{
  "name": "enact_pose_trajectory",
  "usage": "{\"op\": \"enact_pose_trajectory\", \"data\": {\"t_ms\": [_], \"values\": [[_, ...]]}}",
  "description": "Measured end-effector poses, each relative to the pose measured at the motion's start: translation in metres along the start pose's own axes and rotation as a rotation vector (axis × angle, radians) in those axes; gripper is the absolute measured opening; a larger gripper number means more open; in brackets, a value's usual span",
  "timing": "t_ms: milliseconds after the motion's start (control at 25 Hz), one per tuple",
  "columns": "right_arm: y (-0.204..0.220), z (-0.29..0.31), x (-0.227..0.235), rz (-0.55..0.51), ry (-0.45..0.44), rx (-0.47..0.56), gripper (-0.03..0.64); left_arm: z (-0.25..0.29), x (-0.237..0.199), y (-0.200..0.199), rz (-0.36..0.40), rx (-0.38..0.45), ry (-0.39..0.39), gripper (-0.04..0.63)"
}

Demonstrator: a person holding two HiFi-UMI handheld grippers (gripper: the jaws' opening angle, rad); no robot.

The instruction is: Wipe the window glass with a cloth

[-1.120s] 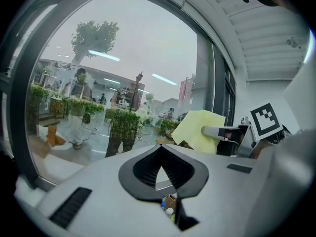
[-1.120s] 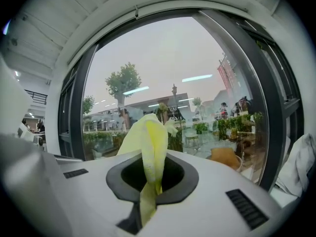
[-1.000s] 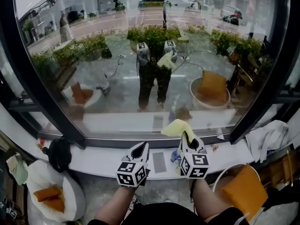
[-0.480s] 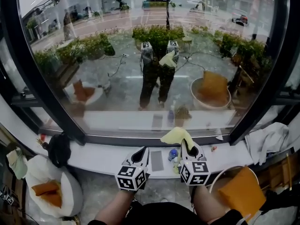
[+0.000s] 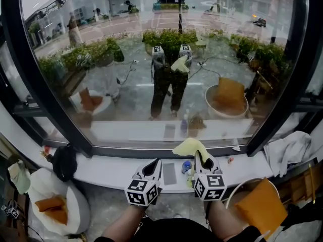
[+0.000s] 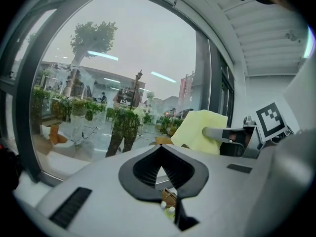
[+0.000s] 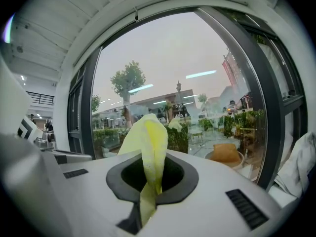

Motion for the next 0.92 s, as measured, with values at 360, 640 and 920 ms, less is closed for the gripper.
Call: {"op": "enact_pose_trajectory", "data": {"t_ms": [360,640,920], "values": [[-0.002,-0.003,-0.004,0.0,-0.006,0.007,0.032,-0.004,0.003,-0.002,0.01,0.004,0.007,0.006],[0.001,-0.005,-0.004,0.006,-0.006,0.003,0.032,-0.004,0.006,-0.002,0.013,0.005,0.012,0.006],[0.002,-0.008,-0.002,0.006,-0.008,0.001,0.032,-0.003,0.012,0.0,0.013,0.005,0.014,0.006]]}}
Point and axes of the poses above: the fingertips, and each gripper's own axes: z forward along the fingers, x to its right, y out of its underside, the point moved 2 cm from there along -z, backward along the fingers, and after that the axes turned 5 degrees about -x, right-handed, at the moved point
